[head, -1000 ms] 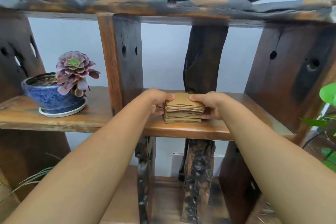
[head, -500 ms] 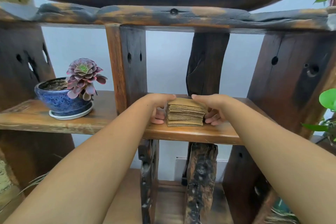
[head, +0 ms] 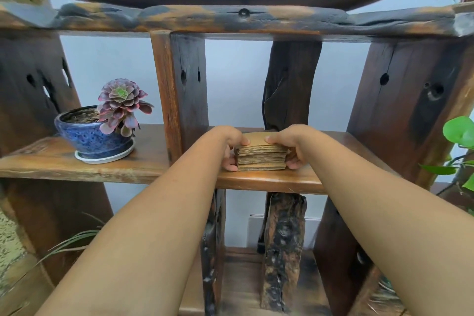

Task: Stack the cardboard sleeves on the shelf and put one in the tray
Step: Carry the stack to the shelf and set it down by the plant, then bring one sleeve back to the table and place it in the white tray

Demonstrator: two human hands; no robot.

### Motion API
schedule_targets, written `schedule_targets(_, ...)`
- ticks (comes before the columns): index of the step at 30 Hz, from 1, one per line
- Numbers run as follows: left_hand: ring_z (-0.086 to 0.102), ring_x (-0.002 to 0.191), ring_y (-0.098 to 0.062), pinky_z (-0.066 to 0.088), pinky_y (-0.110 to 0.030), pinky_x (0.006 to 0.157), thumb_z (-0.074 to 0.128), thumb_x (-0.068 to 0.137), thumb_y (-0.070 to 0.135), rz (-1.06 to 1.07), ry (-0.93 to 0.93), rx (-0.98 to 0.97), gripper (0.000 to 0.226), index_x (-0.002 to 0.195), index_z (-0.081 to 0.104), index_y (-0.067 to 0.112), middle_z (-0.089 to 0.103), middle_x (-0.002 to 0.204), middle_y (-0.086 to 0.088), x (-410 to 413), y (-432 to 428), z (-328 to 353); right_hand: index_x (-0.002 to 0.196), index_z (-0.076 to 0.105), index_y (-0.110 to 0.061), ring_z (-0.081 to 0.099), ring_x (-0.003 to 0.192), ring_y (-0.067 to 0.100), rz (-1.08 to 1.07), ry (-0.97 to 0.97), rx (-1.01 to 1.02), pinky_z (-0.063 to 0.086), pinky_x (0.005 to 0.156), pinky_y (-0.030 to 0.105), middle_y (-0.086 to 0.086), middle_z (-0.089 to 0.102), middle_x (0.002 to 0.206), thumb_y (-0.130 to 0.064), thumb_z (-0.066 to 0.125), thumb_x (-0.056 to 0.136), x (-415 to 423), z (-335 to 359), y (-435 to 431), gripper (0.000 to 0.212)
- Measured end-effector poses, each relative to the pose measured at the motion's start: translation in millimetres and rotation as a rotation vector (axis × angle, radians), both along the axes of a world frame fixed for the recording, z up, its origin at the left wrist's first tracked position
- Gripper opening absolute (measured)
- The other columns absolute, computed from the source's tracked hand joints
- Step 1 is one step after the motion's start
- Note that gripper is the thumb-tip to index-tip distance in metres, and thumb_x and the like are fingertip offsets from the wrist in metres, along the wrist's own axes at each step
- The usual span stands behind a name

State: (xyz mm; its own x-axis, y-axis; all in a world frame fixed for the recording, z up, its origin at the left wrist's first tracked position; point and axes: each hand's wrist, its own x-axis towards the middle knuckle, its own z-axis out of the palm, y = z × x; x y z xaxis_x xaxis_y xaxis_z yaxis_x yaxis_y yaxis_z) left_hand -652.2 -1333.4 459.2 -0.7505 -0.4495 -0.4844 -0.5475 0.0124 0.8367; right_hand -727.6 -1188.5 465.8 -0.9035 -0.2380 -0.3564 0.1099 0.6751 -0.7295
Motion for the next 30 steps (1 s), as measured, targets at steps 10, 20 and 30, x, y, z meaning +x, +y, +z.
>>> schedule_targets(10,0.073,0.096,-0.025,0.054,-0.048,0.097,0.07,0.091,0.011,0.086,0.255,0.11,0.017,0.102,0.057,0.011,0.076,0.098,-0.012,18.9,-1.6,-22.6,0.127,0.047,-0.009,0.071,0.09,0.031,-0.014,-0.164,-0.651,0.06,0.062,0.043,0.018,0.069,0.111,-0.014,0.078,0.082,16.1,-26.5,8.4,0.054)
schedule_targets(20,0.073,0.088,-0.021,0.055,-0.042,0.082,0.073,0.088,0.016,-0.014,0.533,0.243,0.02,0.105,0.063,0.016,0.079,0.077,-0.001,109.6,21.8,-30.4,0.125,0.059,0.009,0.067,0.096,0.032,0.105,-0.015,-0.927,0.053,0.095,0.05,0.02,0.07,0.103,-0.006,0.067,0.088,93.6,-41.5,41.2,0.04)
schedule_targets(30,0.067,0.098,-0.023,0.056,-0.047,0.084,0.071,0.09,0.035,0.391,0.601,0.083,0.048,0.131,0.051,0.02,0.07,0.116,-0.01,299.9,83.0,-104.3,0.128,0.056,-0.003,0.065,0.109,0.029,0.466,-0.177,-0.936,0.053,0.089,0.037,0.023,0.067,0.123,0.0,0.063,0.089,255.2,-113.9,49.2,0.04)
